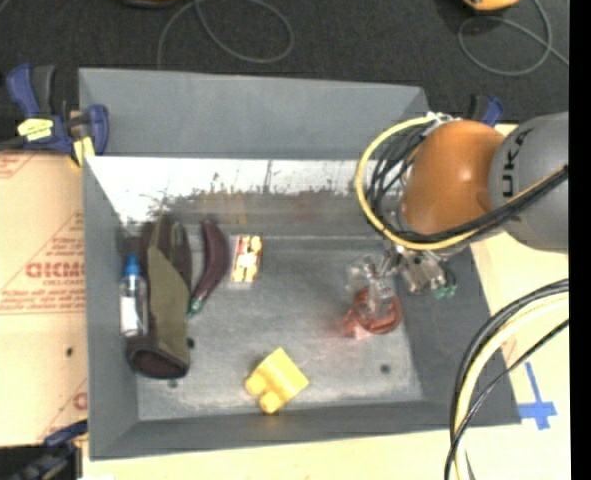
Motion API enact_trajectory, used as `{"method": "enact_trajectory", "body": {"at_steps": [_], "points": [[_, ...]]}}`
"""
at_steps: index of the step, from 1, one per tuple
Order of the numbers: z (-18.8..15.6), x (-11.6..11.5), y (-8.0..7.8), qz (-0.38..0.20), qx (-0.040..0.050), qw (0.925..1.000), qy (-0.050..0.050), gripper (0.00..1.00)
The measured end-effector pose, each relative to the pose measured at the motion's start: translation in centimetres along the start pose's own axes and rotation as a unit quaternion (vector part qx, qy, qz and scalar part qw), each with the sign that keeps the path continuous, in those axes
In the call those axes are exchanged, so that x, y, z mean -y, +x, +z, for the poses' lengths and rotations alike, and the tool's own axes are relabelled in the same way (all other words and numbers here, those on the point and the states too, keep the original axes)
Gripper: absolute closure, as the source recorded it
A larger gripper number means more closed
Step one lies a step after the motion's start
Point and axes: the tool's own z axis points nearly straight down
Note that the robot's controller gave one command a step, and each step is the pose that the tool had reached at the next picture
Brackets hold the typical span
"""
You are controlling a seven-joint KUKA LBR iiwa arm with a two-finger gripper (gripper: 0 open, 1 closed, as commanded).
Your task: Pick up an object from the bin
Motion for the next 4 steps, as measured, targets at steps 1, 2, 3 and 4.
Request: {"method": "enact_trajectory", "body": {"at_steps": [1, 2, 3, 4], "points": [[0.00, 0.00, 0.00, 0.000, 0.0000, 1.0000, 0.000, 1.00], [0.00, 0.00, 0.00, 0.000, 0.0000, 1.0000, 0.000, 1.00], [0.00, 0.00, 0.00, 0.000, 0.0000, 1.0000, 0.000, 1.00], [0.00, 0.00, 0.00, 0.000, 0.0000, 1.0000, 0.000, 1.00]]}}
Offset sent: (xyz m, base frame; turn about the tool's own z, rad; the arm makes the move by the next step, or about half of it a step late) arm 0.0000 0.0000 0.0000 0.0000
